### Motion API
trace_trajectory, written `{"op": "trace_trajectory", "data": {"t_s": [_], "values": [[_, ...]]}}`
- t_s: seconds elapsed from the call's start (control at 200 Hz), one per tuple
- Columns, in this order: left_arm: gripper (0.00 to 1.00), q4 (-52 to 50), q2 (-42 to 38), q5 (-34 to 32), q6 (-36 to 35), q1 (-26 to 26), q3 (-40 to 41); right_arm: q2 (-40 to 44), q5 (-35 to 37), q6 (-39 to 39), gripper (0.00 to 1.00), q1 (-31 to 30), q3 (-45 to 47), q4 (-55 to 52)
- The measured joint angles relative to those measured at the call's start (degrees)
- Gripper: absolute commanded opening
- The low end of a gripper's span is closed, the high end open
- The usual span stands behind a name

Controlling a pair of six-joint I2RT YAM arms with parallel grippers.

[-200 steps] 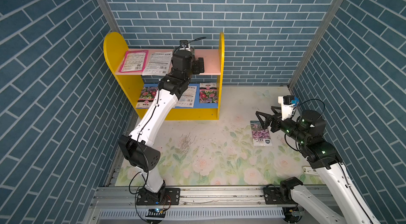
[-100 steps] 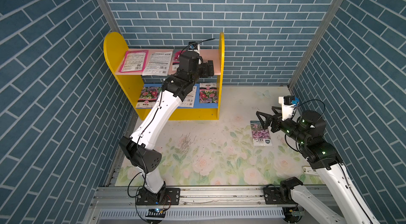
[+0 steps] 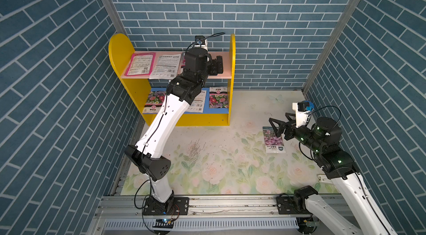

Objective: Take the seed bag off the shelf
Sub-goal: Move the seed packet to the shelf.

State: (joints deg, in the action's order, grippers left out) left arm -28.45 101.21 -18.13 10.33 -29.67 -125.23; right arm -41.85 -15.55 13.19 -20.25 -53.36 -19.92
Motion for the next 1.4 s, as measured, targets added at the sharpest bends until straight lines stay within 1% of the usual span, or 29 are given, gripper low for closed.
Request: {"op": "trace_trajectory", "data": {"t_s": [0.15, 0.275, 0.53, 0.63, 0.795, 1.07, 1.4], "values": [[1.00, -0.1, 2.9, -2.8, -1.5, 2.1, -3.7, 0.1, -0.1, 0.0, 0.98, 0.0, 0.0, -0.4], [1.00, -0.3, 4.6, -3.7, -2.0, 3.9, -4.1, 0.4, -0.1, 0.0, 0.98, 0.0, 0.0, -0.9], [1.00, -1.4, 7.5, -4.1, -1.5, 5.6, -4.2, 0.5, -0.1, 0.0, 0.98, 0.0, 0.0, -1.6], [1.00, -3.0, 9.2, -3.7, -1.0, 6.4, -6.1, 0.5, -0.1, 0.0, 0.98, 0.0, 0.0, -1.8], [1.00, -4.1, 10.6, -2.4, -0.8, 6.9, -7.8, 0.5, -0.1, 0.0, 0.98, 0.0, 0.0, -1.9], [1.00, -4.3, 10.5, 2.5, 0.7, 6.6, -8.0, 0.6, 0.0, 0.0, 0.98, 0.0, 0.4, -2.0], [1.00, -5.2, 9.5, 7.9, 4.9, 2.1, -8.0, 1.0, 0.3, 0.0, 0.98, 0.0, 1.2, -2.1]]}}
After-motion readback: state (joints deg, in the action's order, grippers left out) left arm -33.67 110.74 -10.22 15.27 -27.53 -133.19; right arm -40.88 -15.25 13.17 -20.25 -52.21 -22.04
